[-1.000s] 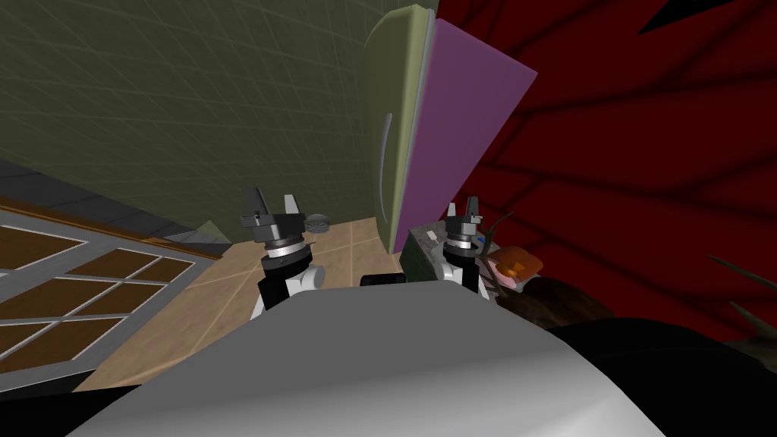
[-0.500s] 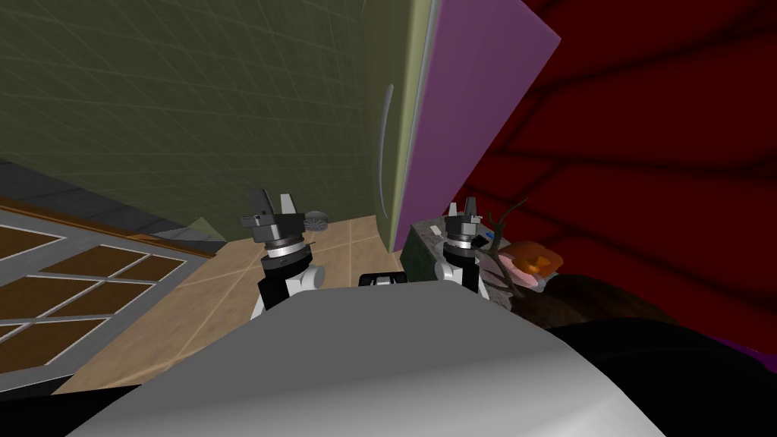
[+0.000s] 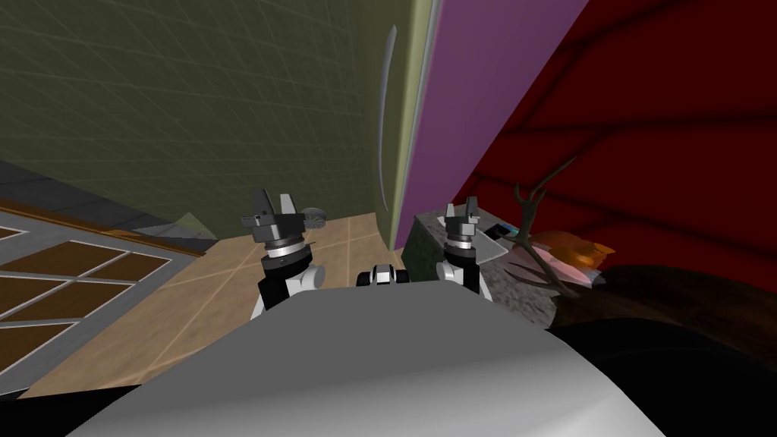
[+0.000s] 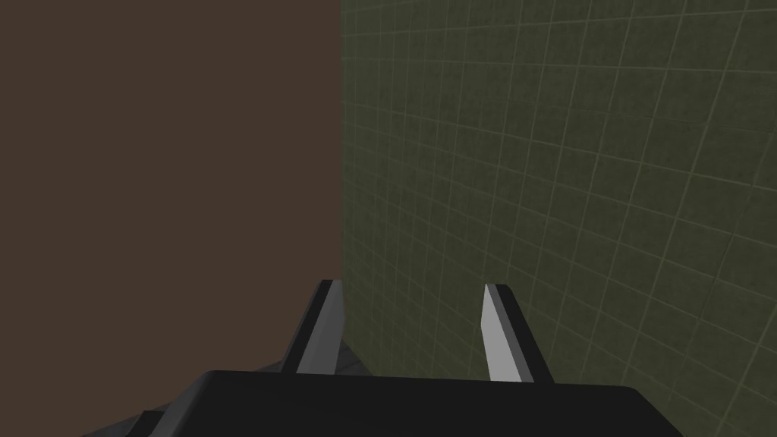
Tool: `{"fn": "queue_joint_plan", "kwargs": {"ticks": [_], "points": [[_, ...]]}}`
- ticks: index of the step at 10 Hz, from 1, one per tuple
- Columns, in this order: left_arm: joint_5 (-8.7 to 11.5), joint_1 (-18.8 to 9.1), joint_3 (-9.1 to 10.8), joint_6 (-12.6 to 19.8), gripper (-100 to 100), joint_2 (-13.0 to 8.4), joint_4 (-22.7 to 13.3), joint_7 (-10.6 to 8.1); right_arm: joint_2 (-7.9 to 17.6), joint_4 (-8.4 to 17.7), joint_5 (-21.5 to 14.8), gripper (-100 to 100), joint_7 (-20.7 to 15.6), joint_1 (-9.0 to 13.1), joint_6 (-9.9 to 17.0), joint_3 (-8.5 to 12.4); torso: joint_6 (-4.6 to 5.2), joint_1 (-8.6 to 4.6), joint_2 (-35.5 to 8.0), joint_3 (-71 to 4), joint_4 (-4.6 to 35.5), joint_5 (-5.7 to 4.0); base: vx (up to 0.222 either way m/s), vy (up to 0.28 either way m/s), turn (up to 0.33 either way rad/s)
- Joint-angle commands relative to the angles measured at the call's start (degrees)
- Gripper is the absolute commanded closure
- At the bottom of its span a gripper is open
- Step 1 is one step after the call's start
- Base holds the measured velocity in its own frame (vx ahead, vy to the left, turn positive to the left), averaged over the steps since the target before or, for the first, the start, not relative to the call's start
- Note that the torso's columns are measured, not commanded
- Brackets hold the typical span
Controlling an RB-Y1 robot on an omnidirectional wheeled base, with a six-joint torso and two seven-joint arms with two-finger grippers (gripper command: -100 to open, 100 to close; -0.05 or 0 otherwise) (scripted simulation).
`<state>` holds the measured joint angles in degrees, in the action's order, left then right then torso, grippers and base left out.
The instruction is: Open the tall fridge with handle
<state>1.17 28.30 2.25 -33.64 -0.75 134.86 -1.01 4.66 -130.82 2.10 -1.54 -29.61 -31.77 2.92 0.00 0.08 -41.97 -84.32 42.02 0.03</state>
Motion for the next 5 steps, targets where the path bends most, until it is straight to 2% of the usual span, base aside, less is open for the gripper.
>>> {"fn": "queue_joint_plan", "kwargs": {"ticks": [1,4,5], "points": [[0.0,0.0,0.00,0.0,0,0.0,0.0,0.00,1.9,1.2,-2.1,-100,-3.5,0.0,-1.3,1.0,0.00,0.00,-0.1,-0.3,0.2,0.00,0.054,0.060,-0.005],[0.0,0.0,0.00,0.0,0,0.0,0.0,0.00,3.4,2.8,-5.3,-100,-8.4,0.0,-3.2,2.5,0.00,-0.11,-0.3,-0.3,0.3,-0.04,0.076,0.051,-0.009],[0.0,0.0,0.00,0.0,0,0.0,0.0,0.00,3.4,2.8,-5.3,-100,-8.8,0.0,-3.2,2.5,0.00,-0.10,-0.3,-0.3,0.3,-0.03,0.062,0.039,-0.004]]}}
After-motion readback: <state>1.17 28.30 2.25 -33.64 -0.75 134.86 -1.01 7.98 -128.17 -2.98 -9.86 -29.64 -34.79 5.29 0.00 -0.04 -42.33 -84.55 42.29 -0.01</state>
